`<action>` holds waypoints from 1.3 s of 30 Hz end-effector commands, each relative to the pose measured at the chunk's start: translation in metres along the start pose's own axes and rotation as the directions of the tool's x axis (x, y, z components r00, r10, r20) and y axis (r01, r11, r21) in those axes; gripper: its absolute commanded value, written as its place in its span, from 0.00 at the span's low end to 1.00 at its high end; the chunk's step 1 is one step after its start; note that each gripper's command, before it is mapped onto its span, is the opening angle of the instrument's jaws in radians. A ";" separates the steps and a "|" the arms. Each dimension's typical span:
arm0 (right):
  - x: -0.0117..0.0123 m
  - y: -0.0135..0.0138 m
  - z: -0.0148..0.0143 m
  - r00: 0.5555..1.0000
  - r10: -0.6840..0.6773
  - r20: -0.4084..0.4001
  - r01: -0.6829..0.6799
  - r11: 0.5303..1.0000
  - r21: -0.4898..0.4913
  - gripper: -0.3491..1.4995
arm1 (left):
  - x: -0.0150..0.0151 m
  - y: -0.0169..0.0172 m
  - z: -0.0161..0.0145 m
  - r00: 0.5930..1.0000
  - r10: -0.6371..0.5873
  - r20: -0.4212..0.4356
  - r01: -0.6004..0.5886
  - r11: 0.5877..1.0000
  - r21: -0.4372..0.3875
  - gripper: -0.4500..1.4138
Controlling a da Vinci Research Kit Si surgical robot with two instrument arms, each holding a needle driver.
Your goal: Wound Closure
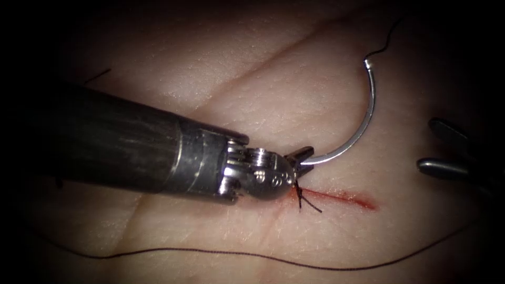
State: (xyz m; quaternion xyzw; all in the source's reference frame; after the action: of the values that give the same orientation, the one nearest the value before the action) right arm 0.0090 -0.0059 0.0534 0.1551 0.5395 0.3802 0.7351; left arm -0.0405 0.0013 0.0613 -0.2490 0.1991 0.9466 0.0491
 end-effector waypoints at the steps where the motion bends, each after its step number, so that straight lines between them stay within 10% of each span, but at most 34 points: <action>1: -0.0006 0.0006 0.0015 1.000 0.003 0.012 -0.003 1.000 -0.007 0.97 | 0.0004 0.0005 0.0003 1.000 0.009 0.003 -0.009 1.000 0.017 0.00; 10: -0.0009 0.0019 0.0044 0.997 0.025 0.076 -0.023 0.999 -0.024 0.97 | 0.0024 0.0018 -0.0022 0.995 0.101 0.028 -0.104 0.976 0.190 0.00; 39: -0.0012 -0.0005 0.0068 0.989 0.009 0.149 -0.025 0.994 0.108 0.97 | 0.0025 0.0025 -0.0021 0.977 0.202 0.073 -0.213 0.955 0.209 0.00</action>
State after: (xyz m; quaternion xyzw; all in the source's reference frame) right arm 0.0146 -0.0054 0.0559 0.2263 0.5025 0.3448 0.7599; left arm -0.0417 -0.0017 0.0588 -0.1953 0.3251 0.9251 -0.0207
